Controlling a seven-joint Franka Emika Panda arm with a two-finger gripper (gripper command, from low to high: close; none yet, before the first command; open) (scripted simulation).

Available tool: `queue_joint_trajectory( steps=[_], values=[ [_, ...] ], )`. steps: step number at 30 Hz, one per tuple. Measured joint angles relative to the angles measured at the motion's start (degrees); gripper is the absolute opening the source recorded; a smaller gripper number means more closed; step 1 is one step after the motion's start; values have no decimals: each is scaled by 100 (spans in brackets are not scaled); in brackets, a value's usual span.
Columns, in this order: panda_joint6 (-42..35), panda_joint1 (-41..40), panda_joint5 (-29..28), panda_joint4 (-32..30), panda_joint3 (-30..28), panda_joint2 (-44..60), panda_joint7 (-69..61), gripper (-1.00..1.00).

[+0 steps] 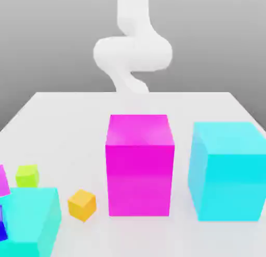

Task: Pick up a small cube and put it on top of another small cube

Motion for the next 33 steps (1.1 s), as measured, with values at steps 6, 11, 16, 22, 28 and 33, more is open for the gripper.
queue_joint_trajectory(
  steps=[6,11,16,22,28,33],
  values=[
    [682,-846,-311,-533,-281,1230,754,0],
    [1252,-1502,-449,-980,-634,2245,1304,0],
    [1831,-2044,-379,-1431,-1096,3263,1705,0],
    [2528,-2860,388,-1972,-1438,4515,1698,0],
    [3196,-3408,1216,-2116,-1227,5346,1685,0],
    [3657,-3792,1604,-2002,-760,5919,1397,-100]
  ],
)
